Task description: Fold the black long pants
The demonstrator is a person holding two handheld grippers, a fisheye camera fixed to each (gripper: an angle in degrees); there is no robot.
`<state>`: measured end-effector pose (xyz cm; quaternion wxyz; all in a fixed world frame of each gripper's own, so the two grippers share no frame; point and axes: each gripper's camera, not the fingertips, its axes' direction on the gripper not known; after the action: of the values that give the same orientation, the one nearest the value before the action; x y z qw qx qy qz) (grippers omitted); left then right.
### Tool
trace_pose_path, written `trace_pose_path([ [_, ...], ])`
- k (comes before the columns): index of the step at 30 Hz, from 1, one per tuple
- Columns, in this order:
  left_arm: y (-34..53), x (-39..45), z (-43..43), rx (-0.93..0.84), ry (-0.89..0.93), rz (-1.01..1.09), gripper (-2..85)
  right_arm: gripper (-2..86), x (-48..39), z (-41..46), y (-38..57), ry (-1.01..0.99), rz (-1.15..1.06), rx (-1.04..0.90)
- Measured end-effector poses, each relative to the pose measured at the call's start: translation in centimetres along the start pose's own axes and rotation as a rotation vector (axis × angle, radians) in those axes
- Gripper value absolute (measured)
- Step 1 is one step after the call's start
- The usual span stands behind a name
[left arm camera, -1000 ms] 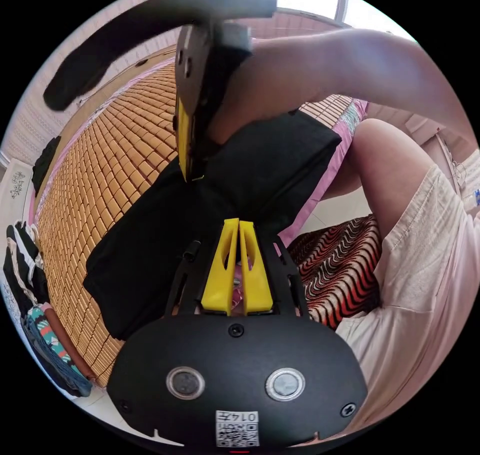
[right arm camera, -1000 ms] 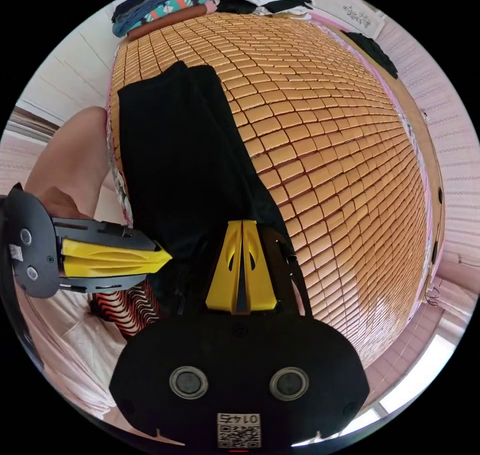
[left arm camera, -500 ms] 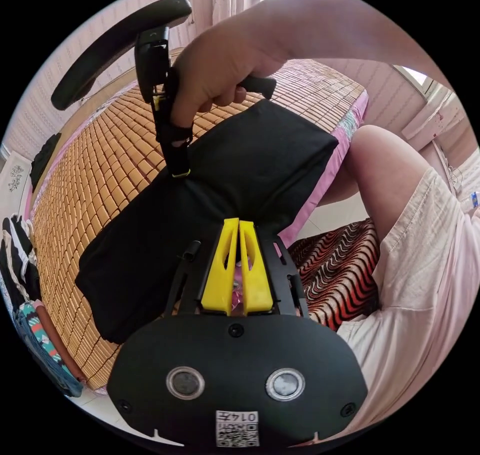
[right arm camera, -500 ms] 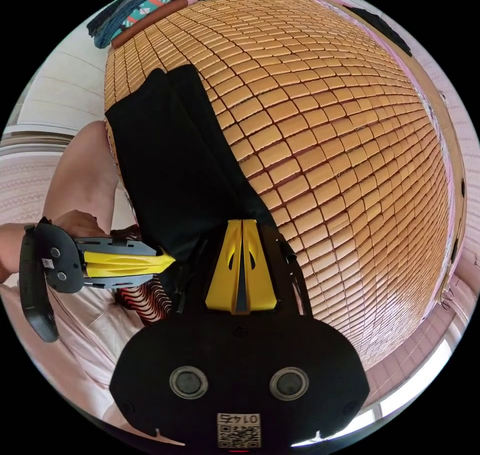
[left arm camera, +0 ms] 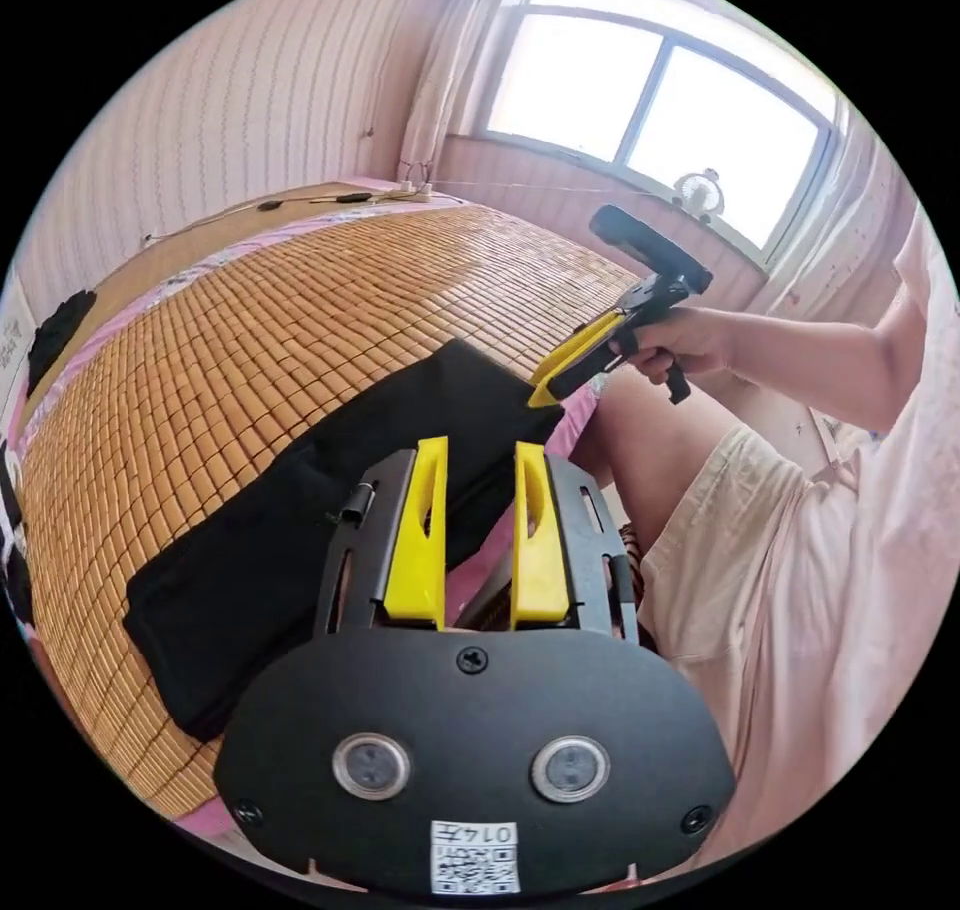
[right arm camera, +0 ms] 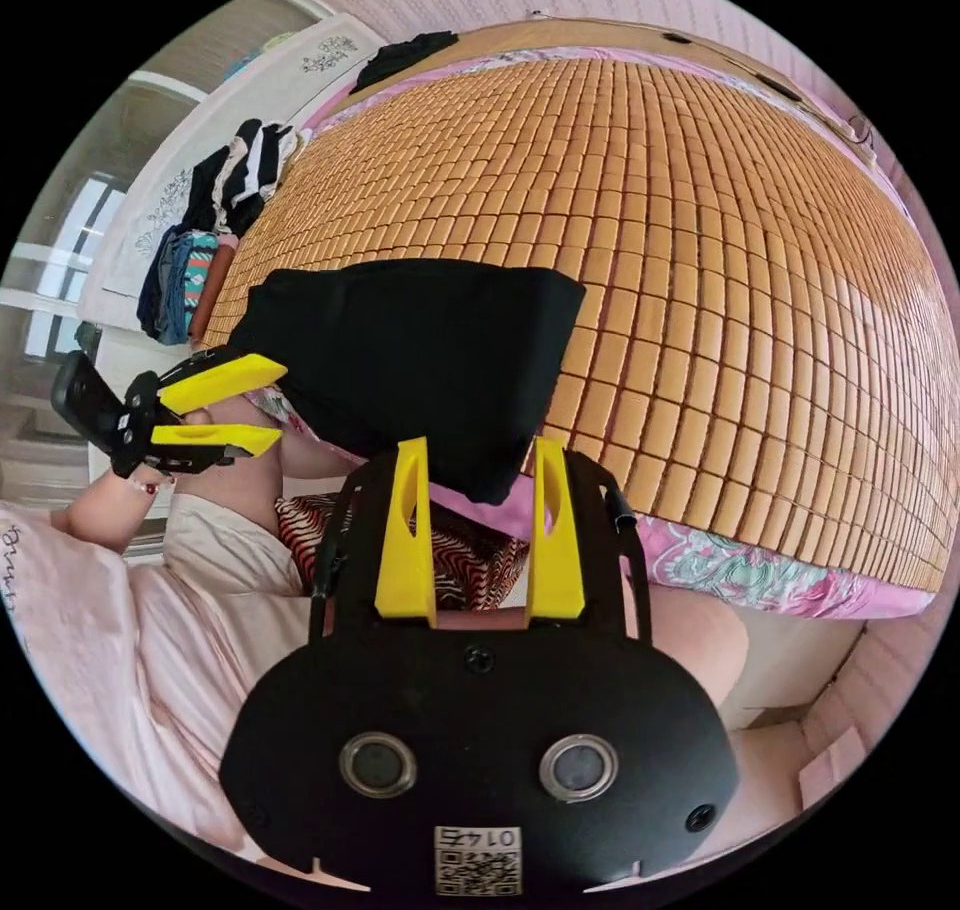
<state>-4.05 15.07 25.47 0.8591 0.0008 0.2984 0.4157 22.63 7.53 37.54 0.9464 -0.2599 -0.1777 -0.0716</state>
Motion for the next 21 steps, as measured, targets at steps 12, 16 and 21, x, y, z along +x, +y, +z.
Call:
trace_pose_path([
  [12, -4.3, 7.0, 8.1, -0.118, -0.044, 0.196, 18.0, 7.9, 11.5, 0.7, 4.4, -0.289, 0.087, 0.0],
  [16, -4.3, 7.6, 9.0, -0.139, -0.055, 0.211, 18.0, 8.7, 14.5, 2.0, 5.3, -0.305, 0.125, -0.049],
  [21, -4.2, 8.4, 10.4, -0.164, -0.056, 0.243, 17.6, 5.4, 17.5, 1.5, 6.5, -0.376, 0.104, -0.034],
])
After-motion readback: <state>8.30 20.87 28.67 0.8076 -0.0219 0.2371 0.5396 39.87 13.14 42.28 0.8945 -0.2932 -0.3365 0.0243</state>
